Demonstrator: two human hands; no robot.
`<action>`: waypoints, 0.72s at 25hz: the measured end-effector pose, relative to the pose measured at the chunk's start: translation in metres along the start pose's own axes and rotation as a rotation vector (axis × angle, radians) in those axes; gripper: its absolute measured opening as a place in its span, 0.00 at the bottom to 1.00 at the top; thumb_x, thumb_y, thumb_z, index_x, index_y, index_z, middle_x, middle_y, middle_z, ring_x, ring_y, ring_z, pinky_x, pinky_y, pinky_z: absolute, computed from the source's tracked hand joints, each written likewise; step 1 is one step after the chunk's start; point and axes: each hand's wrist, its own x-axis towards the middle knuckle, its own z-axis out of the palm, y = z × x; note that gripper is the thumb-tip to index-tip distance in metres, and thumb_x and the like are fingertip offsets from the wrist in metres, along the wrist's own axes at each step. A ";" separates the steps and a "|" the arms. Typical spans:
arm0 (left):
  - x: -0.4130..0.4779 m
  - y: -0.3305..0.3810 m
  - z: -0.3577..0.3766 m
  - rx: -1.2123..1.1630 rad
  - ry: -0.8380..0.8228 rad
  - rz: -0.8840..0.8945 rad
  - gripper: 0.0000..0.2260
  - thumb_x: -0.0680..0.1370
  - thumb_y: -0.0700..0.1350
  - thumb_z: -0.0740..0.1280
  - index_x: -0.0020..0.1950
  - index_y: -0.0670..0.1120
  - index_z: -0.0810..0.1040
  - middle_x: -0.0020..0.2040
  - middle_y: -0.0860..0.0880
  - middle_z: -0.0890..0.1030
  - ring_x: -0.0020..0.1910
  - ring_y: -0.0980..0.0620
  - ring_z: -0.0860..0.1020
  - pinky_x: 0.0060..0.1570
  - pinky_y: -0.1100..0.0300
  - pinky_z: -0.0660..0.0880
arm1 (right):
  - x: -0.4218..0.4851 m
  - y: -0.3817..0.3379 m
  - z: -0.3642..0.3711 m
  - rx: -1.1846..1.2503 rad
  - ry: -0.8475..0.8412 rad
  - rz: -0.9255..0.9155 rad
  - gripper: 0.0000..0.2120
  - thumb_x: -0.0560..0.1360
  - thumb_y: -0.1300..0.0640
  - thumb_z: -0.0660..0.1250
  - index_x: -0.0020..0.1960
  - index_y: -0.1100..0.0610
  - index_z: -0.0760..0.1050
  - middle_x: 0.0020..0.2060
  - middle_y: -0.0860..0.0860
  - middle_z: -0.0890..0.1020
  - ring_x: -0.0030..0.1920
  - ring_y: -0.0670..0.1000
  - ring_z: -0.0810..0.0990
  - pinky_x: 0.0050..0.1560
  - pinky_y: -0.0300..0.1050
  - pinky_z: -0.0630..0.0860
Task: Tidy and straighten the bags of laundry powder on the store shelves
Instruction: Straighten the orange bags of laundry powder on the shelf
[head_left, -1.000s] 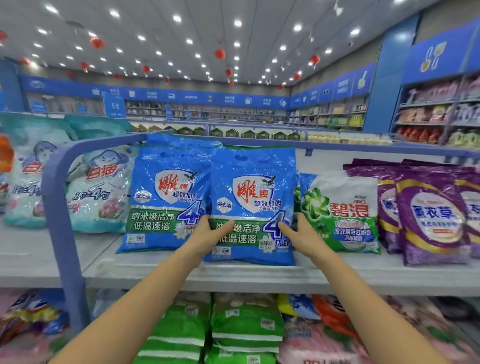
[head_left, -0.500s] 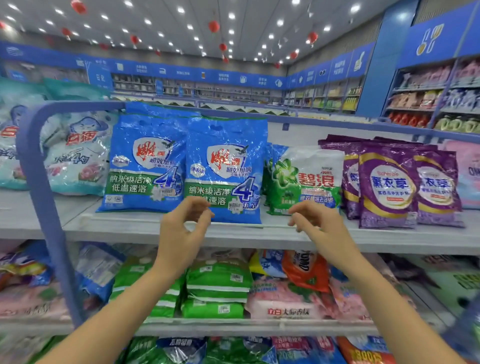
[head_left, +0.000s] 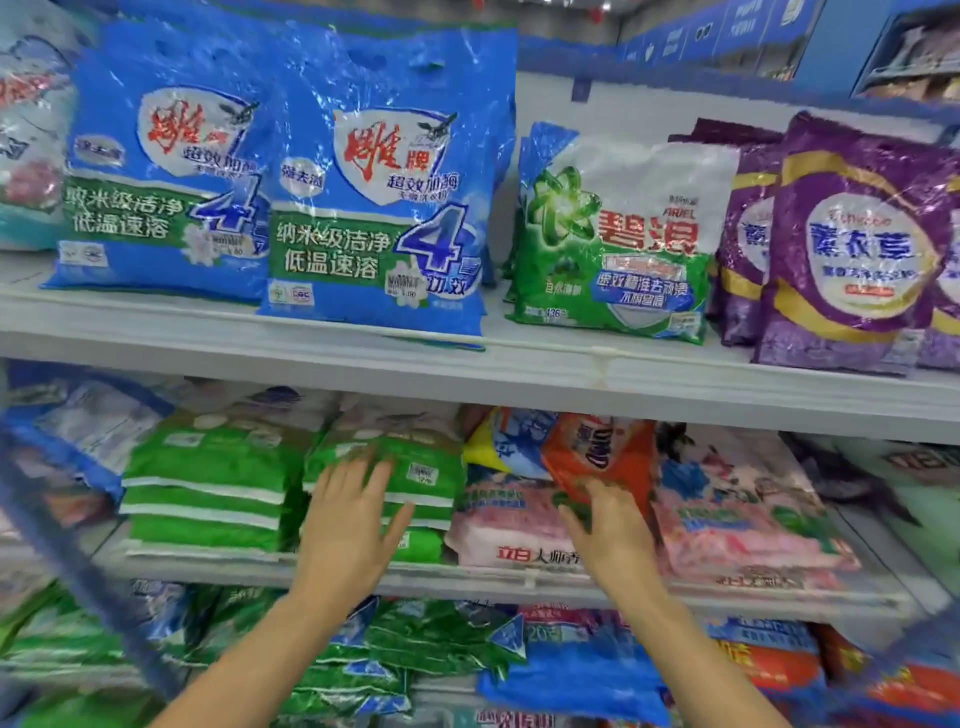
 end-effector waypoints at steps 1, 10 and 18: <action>0.006 -0.003 0.012 0.054 -0.015 0.012 0.30 0.78 0.62 0.48 0.61 0.41 0.77 0.60 0.39 0.78 0.59 0.39 0.76 0.61 0.45 0.69 | 0.008 0.000 0.012 -0.084 0.036 -0.055 0.15 0.74 0.57 0.68 0.59 0.59 0.74 0.54 0.56 0.79 0.55 0.57 0.76 0.53 0.49 0.75; 0.021 -0.017 0.055 0.199 0.170 0.071 0.29 0.77 0.61 0.51 0.69 0.42 0.68 0.66 0.40 0.72 0.67 0.41 0.65 0.65 0.43 0.59 | 0.075 0.012 0.059 -0.231 0.088 0.036 0.13 0.77 0.50 0.62 0.59 0.54 0.75 0.52 0.55 0.82 0.53 0.57 0.80 0.52 0.47 0.72; 0.020 -0.018 0.053 0.237 0.145 0.080 0.29 0.77 0.61 0.51 0.70 0.43 0.66 0.66 0.40 0.72 0.68 0.40 0.67 0.65 0.40 0.63 | 0.059 0.067 0.016 0.286 0.075 -0.119 0.08 0.73 0.58 0.69 0.50 0.57 0.83 0.41 0.54 0.85 0.38 0.56 0.83 0.42 0.48 0.79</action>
